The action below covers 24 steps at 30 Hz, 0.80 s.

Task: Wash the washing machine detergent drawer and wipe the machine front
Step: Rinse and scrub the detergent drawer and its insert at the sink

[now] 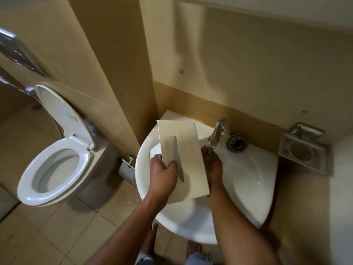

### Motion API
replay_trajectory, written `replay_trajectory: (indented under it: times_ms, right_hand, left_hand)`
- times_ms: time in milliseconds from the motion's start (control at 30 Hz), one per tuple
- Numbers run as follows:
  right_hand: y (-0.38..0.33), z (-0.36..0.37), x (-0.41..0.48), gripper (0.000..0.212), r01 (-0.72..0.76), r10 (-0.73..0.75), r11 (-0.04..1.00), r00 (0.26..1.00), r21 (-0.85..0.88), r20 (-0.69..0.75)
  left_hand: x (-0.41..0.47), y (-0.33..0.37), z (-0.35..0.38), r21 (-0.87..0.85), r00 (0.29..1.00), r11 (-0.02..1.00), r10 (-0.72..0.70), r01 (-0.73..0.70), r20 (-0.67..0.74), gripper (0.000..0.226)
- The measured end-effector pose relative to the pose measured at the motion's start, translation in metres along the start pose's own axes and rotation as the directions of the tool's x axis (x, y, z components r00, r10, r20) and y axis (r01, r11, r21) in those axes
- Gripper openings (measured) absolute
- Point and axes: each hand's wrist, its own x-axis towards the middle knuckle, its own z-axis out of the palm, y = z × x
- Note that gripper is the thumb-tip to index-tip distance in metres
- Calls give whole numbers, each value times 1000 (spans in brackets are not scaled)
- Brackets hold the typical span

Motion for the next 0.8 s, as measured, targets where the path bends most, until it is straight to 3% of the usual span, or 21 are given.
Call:
replay_trajectory:
  times_ms: [100, 167, 367, 500, 633, 667, 733, 767, 800]
  right_hand:
    - [-11, 18, 2, 55, 75, -75, 997, 997, -33, 9]
    - [-14, 18, 4, 60, 84, -84, 996, 996, -7, 5]
    - [-10, 9, -8, 43, 56, -57, 995, 998, -82, 0]
    - [-24, 19, -37, 53, 78, -79, 996, 996, 33, 33]
    - [-41, 75, -64, 8, 44, -43, 998, 999, -54, 19]
    - [-38, 95, -68, 9, -3, 9, 989, 999, -151, 40]
    - [-28, 134, -71, 12, -62, 92, 888, 995, -456, 44]
    - [-21, 149, -70, 15, -47, 86, 746, 996, -664, 27]
    - [-12, 161, -70, 21, -1, 53, 500, 998, -866, 29]
  left_hand:
    - [1, 0, -3, -7, 999, 999, -41, 41, 28, 22]
    - [2, 0, -5, -10, 998, 999, -52, 53, 34, 23]
    - [11, 1, -11, -51, 995, 994, -91, 93, 46, 21]
    - [17, -2, -12, -114, 991, 985, -124, 130, 55, 25]
    - [18, -1, -7, -170, 990, 977, -114, 126, 81, 45]
    - [17, 0, -5, -181, 989, 975, -110, 126, 97, 47]
    - [15, 4, 1, -202, 989, 973, -91, 113, 115, 43]
    - [14, 6, 3, -211, 990, 972, -79, 103, 120, 38]
    - [13, 9, 6, -219, 989, 971, -71, 98, 128, 35]
